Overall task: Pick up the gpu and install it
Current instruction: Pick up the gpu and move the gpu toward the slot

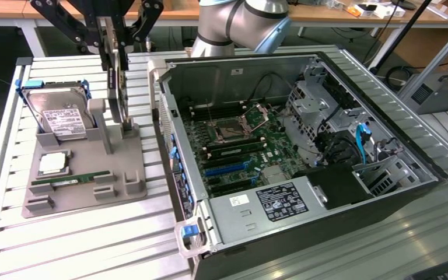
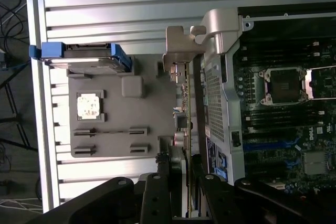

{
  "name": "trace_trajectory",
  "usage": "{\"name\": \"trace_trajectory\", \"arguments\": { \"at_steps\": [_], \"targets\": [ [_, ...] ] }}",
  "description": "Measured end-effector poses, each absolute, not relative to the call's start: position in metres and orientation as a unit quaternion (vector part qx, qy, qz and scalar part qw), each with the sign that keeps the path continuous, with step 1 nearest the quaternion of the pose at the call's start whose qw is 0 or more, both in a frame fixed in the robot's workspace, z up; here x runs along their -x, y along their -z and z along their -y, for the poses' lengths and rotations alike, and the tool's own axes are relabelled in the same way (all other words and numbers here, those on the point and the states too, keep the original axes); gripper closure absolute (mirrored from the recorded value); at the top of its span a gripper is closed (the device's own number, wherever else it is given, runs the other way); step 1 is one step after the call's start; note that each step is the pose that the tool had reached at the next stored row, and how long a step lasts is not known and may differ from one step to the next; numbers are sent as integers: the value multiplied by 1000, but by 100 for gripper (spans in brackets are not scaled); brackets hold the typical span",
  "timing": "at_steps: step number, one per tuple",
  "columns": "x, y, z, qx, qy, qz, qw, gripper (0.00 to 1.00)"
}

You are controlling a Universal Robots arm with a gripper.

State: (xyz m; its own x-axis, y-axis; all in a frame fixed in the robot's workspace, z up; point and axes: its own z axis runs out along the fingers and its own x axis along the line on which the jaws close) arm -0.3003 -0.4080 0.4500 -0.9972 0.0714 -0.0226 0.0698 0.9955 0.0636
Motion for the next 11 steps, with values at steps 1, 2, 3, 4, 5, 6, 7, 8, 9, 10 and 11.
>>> {"name": "trace_trajectory", "arguments": {
  "at_steps": [1, 2, 3, 4, 5, 6, 7, 8, 9, 10, 11],
  "targets": [
    [300, -450, 408, -35, -31, -999, 12, 73],
    [300, -450, 408, -35, -31, -999, 12, 73],
    [300, -450, 409, -35, -31, -999, 12, 73],
    [300, -450, 409, -35, -31, -999, 12, 73],
    [300, -450, 409, -35, -31, -999, 12, 73],
    [300, -450, 409, -35, -31, -999, 12, 73],
    [300, -450, 409, -35, -31, -999, 12, 73],
    [300, -450, 410, -35, -31, -999, 12, 73],
    [300, -450, 410, -35, -31, -999, 12, 73],
    [300, -450, 410, -35, -31, -999, 12, 73],
    [300, -450, 410, -35, -31, -999, 12, 73]
  ]
}}
